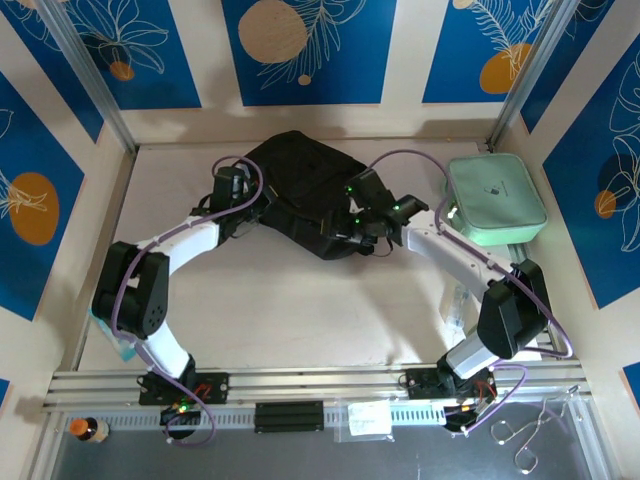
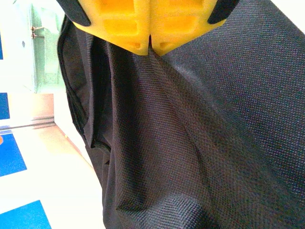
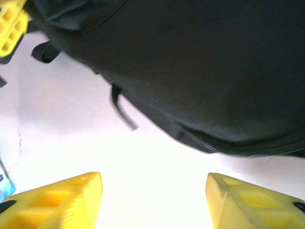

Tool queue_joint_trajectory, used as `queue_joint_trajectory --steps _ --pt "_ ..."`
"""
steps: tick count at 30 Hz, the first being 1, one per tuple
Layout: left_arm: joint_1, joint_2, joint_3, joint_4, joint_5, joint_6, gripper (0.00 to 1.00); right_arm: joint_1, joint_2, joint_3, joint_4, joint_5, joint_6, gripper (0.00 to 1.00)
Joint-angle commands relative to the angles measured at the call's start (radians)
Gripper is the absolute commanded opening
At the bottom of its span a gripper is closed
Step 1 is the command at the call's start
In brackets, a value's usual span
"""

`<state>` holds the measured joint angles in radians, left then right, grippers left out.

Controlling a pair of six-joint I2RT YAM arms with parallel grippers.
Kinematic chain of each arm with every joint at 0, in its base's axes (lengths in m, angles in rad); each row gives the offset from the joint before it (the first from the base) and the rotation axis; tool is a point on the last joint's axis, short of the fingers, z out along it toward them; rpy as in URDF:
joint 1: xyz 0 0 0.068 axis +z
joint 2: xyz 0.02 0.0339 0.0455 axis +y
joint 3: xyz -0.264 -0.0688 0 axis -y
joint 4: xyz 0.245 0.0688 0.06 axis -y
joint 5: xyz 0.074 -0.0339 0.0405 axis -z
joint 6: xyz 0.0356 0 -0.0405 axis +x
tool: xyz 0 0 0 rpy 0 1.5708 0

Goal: Pack the student bag
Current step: Zip the student bag at the top-center of the table.

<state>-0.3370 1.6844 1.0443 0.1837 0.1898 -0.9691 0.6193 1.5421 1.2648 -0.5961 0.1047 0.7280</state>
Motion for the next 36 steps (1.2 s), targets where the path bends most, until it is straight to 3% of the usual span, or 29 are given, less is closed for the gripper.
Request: queue_joint_trajectory --steps 1,16,27,36 --pt "-0.014 -0.047 -0.015 0.098 -0.003 0.026 0.0 0.022 0.051 0.052 -0.002 -0.036 0.071 0.59" --pt "-0.015 -0.042 -0.017 0.115 0.034 0.016 0.0 0.031 0.244 0.167 0.042 0.011 0.093 0.54" --pt "-0.016 -0.046 -0.017 0.106 0.034 0.008 0.0 0.028 0.326 0.246 0.036 0.003 0.078 0.35" --pt "-0.016 -0.049 -0.009 0.085 0.028 0.015 0.0 0.028 0.351 0.26 0.026 0.0 0.065 0.28"
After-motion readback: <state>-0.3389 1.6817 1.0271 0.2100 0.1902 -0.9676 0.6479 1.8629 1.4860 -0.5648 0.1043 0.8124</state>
